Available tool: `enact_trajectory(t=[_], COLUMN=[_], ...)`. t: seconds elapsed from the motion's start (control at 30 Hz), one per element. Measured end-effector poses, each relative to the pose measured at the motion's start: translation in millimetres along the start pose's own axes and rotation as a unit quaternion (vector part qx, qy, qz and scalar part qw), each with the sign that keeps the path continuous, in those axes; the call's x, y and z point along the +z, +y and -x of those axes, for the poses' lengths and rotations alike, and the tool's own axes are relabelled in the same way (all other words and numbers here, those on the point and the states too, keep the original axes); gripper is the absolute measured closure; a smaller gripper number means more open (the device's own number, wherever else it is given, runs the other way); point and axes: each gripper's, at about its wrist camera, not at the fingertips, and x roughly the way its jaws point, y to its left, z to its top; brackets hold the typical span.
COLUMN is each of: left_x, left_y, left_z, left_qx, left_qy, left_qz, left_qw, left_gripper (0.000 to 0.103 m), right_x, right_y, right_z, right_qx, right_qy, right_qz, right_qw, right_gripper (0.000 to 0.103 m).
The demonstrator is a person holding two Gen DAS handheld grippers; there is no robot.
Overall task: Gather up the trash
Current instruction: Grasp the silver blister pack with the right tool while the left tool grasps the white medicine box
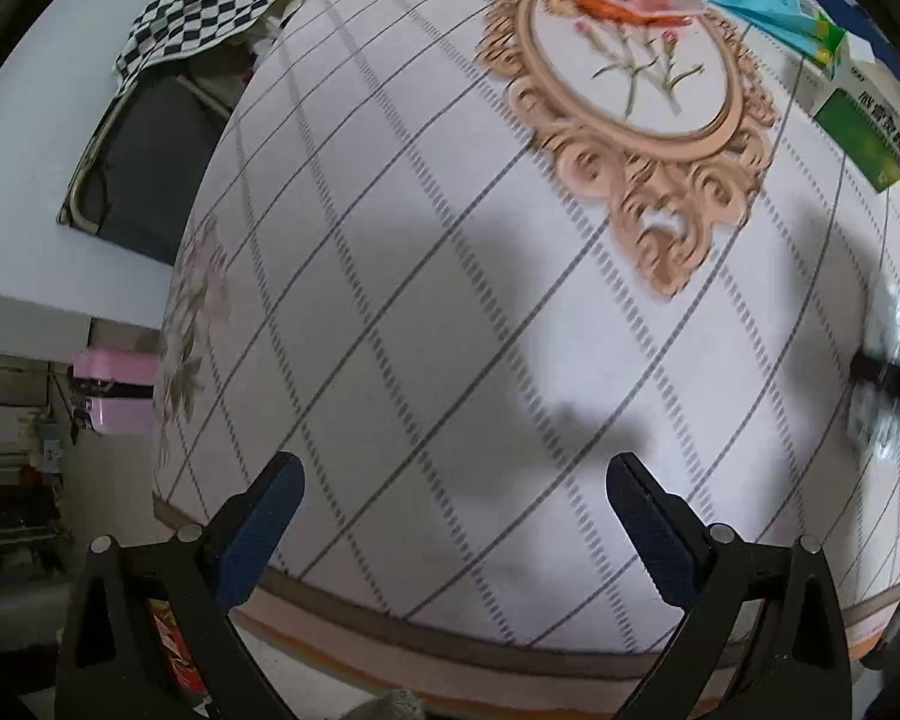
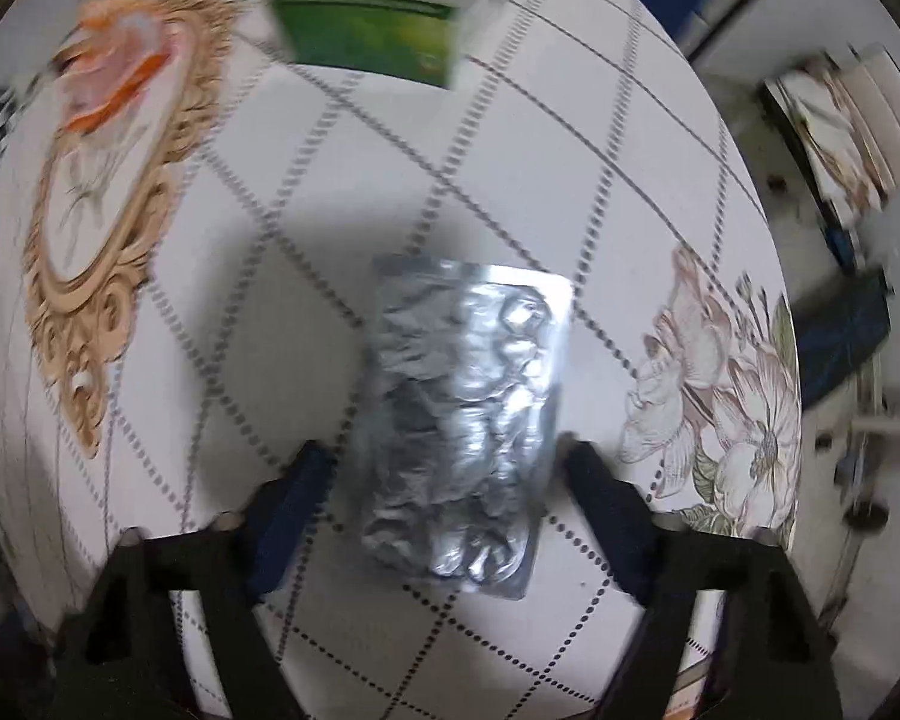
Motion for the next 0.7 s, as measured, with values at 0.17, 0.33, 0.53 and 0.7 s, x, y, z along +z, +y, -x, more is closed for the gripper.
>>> enact_trajectory(t=[0.17,0.33,0.53,0.7], left_x=[39.1,99.8,153.8,172.4], left_y=[-41.9,-114.2,-207.0,-261.2], left_z=[30.8,79.0,101.9,65.8], left_qx=[-0.030,-0.105,-0.144,-0.130], left_qy=[-0.028,-0.064,-0.063,0.005], left_qz=[-0.040,-0.108,-0.210,-0.264], left_qw=[0.9983,0.9865,0.9651,0.9557], left_gripper=[0.000,0.000,0.000,0.001], right_x=[3.6,34.0,81.8,107.1], right_y=[-13.8,-63.6,-132.1,-161.4], right_z=[4.6,20.2,27.5,24.2], right_qx=[0.024,0.069,0.071,0.075], right_qy=[0.010,0.010,-0.005,-0.006], right_qz=[-0.008,-0.068,-0.142,-0.169], right_qw=[1.000,0.995,0.987,0.983], right_gripper=[0.036,0.036,0.036,0.036])
